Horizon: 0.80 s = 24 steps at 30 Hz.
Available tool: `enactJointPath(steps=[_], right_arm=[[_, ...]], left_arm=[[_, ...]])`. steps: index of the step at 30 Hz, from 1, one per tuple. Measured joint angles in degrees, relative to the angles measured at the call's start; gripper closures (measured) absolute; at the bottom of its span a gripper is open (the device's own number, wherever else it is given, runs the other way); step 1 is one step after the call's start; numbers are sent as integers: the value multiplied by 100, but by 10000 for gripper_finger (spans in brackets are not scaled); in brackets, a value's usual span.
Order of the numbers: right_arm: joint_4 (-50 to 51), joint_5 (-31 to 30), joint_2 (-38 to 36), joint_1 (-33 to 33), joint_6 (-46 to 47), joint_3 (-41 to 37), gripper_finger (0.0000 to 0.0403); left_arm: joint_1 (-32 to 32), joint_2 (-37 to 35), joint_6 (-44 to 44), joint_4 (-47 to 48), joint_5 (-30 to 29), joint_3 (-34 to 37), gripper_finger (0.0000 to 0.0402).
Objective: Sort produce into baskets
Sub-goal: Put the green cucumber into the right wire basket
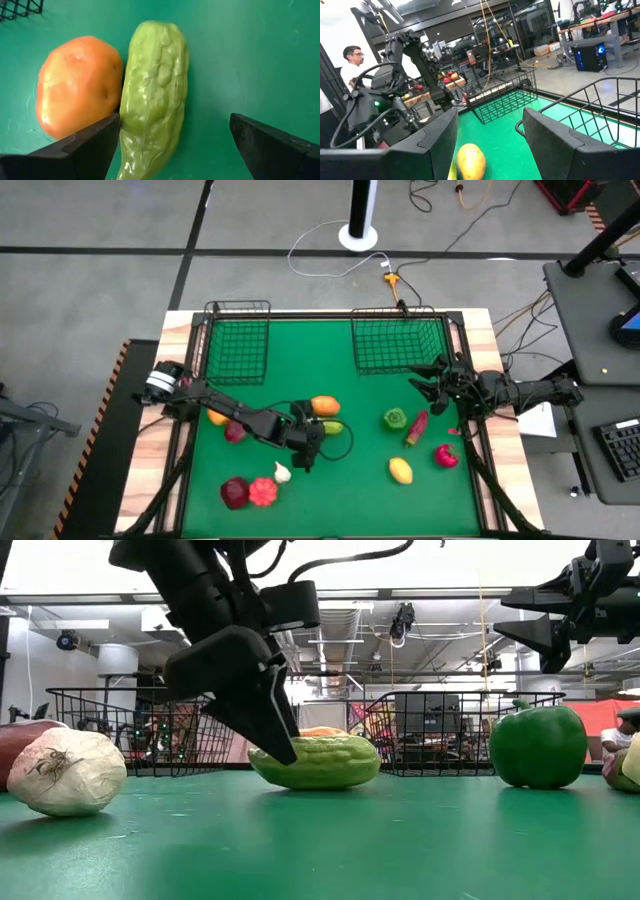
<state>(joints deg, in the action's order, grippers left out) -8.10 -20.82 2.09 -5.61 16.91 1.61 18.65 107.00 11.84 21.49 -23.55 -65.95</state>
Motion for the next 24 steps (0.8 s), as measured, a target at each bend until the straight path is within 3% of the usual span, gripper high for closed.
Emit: enactJointPath(steps=[10,17,24], right_arm=[[33,-4,0,0,-17,0,188],[55,-4,25,-2,-17,0,188],[57,-2,31,-1,-39,0,188]], left_arm=[[-11,199,183,-51,2,85,68],[-7,402,347,-61,48,19,122],[-10,385,511,-54,122,15,203]])
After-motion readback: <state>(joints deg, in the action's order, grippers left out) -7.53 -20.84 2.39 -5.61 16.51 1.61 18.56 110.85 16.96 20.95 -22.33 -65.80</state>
